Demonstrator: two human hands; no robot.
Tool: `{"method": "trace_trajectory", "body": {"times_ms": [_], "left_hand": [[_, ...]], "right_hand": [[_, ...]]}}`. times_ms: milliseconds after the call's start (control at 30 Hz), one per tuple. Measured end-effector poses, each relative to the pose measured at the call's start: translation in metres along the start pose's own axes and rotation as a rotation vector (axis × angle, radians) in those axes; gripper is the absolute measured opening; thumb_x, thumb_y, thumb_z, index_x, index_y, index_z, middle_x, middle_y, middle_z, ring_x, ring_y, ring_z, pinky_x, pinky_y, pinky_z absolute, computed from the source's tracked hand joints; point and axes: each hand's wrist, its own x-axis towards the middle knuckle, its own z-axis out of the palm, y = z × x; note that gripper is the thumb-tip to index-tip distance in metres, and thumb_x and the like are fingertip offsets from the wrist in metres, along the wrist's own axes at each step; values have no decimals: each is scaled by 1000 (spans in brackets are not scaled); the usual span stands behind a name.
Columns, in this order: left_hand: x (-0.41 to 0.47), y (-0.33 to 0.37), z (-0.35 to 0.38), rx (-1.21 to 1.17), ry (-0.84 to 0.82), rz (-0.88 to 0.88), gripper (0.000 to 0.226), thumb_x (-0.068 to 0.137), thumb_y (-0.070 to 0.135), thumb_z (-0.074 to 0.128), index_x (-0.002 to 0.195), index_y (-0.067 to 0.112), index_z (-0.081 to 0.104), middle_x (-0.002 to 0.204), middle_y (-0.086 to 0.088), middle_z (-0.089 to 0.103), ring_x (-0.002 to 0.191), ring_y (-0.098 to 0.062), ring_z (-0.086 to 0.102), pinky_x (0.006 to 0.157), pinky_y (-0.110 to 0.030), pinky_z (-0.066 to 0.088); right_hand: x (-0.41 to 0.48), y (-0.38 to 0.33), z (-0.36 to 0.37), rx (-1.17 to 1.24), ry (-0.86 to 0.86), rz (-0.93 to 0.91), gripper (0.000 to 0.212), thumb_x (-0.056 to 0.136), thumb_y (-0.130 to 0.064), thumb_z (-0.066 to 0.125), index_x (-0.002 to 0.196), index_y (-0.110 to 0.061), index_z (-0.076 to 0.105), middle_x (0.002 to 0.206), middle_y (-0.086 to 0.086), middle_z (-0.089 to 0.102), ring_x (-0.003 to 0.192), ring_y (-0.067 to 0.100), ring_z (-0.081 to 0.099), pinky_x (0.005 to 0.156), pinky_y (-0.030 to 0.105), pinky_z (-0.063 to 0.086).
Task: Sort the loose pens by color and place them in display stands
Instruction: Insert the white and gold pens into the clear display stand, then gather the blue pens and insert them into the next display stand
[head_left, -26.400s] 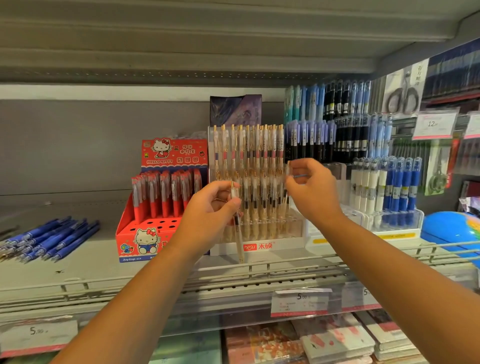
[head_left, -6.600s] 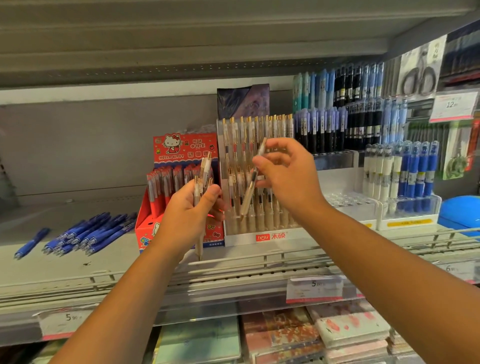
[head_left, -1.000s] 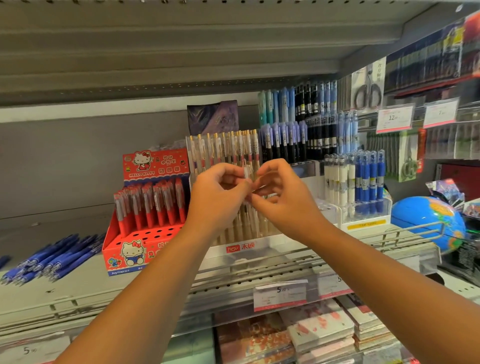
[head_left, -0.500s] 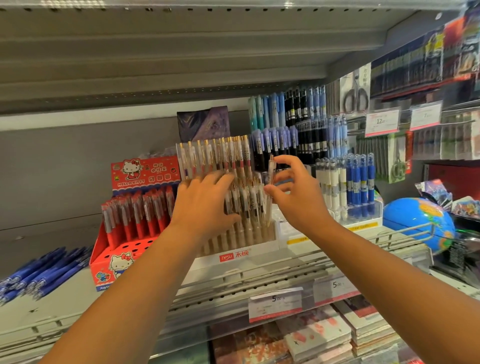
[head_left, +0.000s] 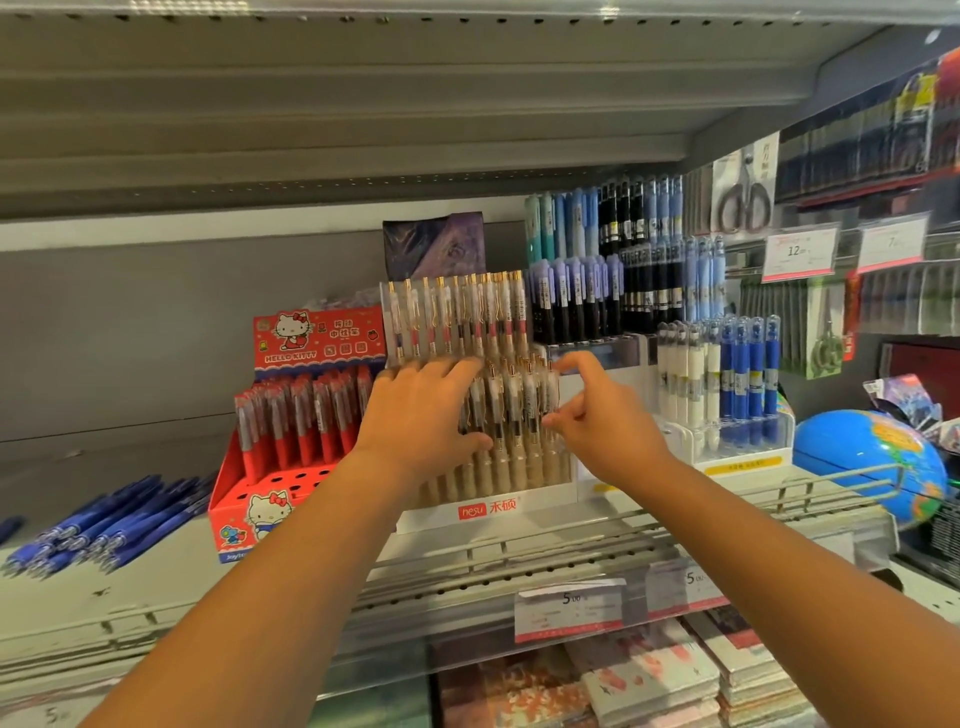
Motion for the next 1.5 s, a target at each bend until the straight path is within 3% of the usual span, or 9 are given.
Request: {"method": "trace_trajectory", "body": {"times_ms": [167, 300, 467, 700, 867, 967, 1200, 1367, 1500], "left_hand": [[1, 1, -3, -16, -43, 3, 88, 76, 63, 70, 148, 34, 28, 151, 4, 42, 137, -26, 40, 109, -52, 33], [-2, -8, -22, -208, -97, 17, 83, 82, 56, 69, 150, 36, 25, 156, 6, 33, 142, -19, 32, 114, -51, 31], [-33, -26, -50, -570, 17, -59, 54, 89, 42, 66, 138, 36, 47, 140, 16, 47, 125, 1, 42, 101, -25, 36], [-112, -71, -59, -705, -65, -236, 41, 88, 35, 69, 126, 43, 55, 125, 27, 55, 113, 15, 49, 96, -22, 42], [-166, -128, -76, -747, -62, -375, 41, 87, 29, 72, 126, 27, 61, 124, 10, 63, 115, -5, 58, 103, -37, 47], [-195, -167, -93, -767, -47, -463, 37, 88, 25, 71, 124, 25, 62, 120, 7, 65, 113, -10, 61, 100, -32, 47], [-237, -255, -123, -688, -208, -630, 40, 90, 29, 68, 128, 20, 59, 126, 1, 62, 112, -15, 59, 94, -33, 48], [-239, -308, -120, -635, -307, -689, 46, 89, 32, 68, 130, 16, 56, 128, -3, 60, 110, -19, 58, 87, -27, 42], [-229, -345, -97, -562, -380, -746, 20, 87, 33, 67, 94, 16, 59, 101, -5, 57, 89, -21, 53, 81, -34, 46]], "right_hand": [[-1, -1, -3, -24, -26, 2, 47, 89, -16, 70, 120, -35, 39, 62, -7, 67, 59, 1, 63, 55, 25, 52], [-8, -6, -18, -77, -65, -12, 60, 88, -29, 71, 136, -38, 36, 94, -9, 64, 82, 13, 63, 74, 37, 56], [-17, -34, -35, 25, 30, -169, 44, 89, -28, 68, 130, -27, 51, 108, -9, 61, 95, 5, 56, 83, 30, 51], [-41, -107, 7, 311, -369, -219, 35, 89, -26, 70, 123, -29, 61, 107, -12, 66, 100, -1, 62, 87, 16, 50], [-53, -159, 61, 377, -476, -214, 35, 89, -28, 70, 123, -29, 61, 110, -14, 66, 100, -4, 61, 89, 16, 49], [-61, -197, 101, 414, -510, -214, 33, 89, -22, 71, 121, -23, 63, 109, -9, 68, 97, 0, 64, 85, 15, 51], [-65, -291, 190, 366, -566, -138, 28, 88, -12, 71, 115, -14, 64, 109, 10, 68, 99, 25, 66, 87, 41, 56], [-49, -327, 239, 207, -568, -131, 31, 86, -17, 73, 115, -9, 66, 106, 10, 70, 92, 19, 64, 86, 34, 52], [-21, -339, 270, 80, -565, -84, 21, 84, -22, 73, 101, -10, 70, 101, 9, 72, 93, 21, 67, 86, 35, 52]]}}
